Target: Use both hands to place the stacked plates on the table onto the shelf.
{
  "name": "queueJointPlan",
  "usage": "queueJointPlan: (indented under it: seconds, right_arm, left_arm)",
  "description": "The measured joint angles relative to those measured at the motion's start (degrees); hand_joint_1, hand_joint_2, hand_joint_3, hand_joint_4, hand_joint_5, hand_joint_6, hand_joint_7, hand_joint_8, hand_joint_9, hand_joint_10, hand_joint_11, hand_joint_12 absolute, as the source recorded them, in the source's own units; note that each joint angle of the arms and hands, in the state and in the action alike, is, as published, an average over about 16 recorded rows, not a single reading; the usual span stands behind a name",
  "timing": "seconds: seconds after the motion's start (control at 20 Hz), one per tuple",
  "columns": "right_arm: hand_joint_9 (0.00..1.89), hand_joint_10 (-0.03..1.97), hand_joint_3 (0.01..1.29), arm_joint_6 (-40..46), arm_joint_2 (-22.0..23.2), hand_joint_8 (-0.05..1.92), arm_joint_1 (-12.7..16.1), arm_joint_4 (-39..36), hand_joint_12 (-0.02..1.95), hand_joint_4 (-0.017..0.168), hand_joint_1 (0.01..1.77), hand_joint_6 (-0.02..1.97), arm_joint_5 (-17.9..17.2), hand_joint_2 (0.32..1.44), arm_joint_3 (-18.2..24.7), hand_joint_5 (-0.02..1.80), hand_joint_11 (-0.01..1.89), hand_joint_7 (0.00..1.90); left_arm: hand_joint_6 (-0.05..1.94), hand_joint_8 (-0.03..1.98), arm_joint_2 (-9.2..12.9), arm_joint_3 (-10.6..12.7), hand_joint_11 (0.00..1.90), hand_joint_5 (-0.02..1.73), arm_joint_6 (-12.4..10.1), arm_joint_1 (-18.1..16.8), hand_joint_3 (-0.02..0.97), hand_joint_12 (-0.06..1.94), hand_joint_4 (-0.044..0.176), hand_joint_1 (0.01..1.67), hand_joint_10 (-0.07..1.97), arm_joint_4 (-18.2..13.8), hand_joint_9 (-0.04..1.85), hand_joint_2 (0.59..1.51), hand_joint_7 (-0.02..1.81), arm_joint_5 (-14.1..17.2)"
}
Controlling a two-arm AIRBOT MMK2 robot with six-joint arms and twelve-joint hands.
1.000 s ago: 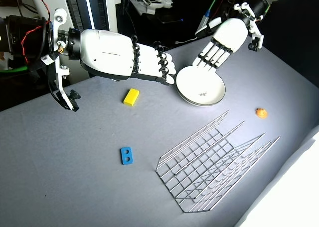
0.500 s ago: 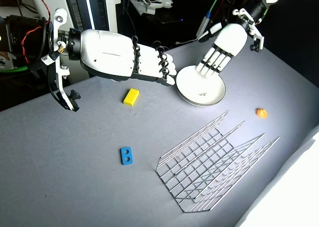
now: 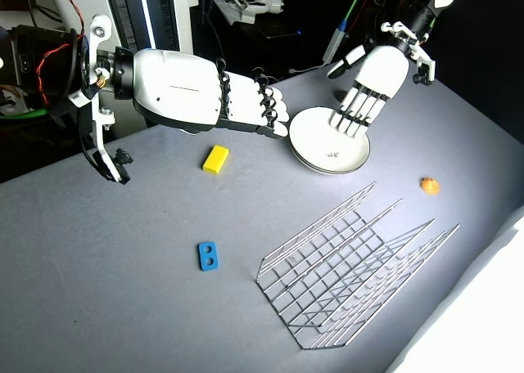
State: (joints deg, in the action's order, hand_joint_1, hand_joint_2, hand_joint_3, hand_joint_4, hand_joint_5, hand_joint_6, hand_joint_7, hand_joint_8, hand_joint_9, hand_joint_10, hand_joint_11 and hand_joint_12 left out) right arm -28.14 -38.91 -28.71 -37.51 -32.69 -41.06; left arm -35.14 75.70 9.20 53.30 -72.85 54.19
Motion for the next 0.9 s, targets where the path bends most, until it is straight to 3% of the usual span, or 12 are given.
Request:
queueJointPlan:
  seconds: [0.55, 0.9]
  right_arm:
    - [0.02, 0.0, 0.02, -1.94, -3.39, 0.01, 0.0, 0.14, 0.06, -0.004, 1.13, 0.02, 0.75, 1.01, -2.06, 0.02, 0.03, 0.02]
    - [0.02, 0.0, 0.02, -5.08, -7.42, 0.01, -0.03, 0.22, 0.12, -0.004, 1.13, 0.02, 0.29, 1.01, -4.47, 0.02, 0.02, 0.02]
  left_arm:
    - [-0.01, 0.0, -0.56, -4.45, 0.01, 0.02, -0.02, 1.33, 0.011, 0.0, -0.012, 0.02, 0.0, 2.08, 0.01, 1.089, 0.01, -0.92]
    - [-0.01, 0.0, -0.84, -6.06, 0.02, 0.02, -0.02, 1.31, 0.011, -0.01, -0.008, 0.02, -0.01, 4.08, 0.0, 1.091, 0.01, -1.35]
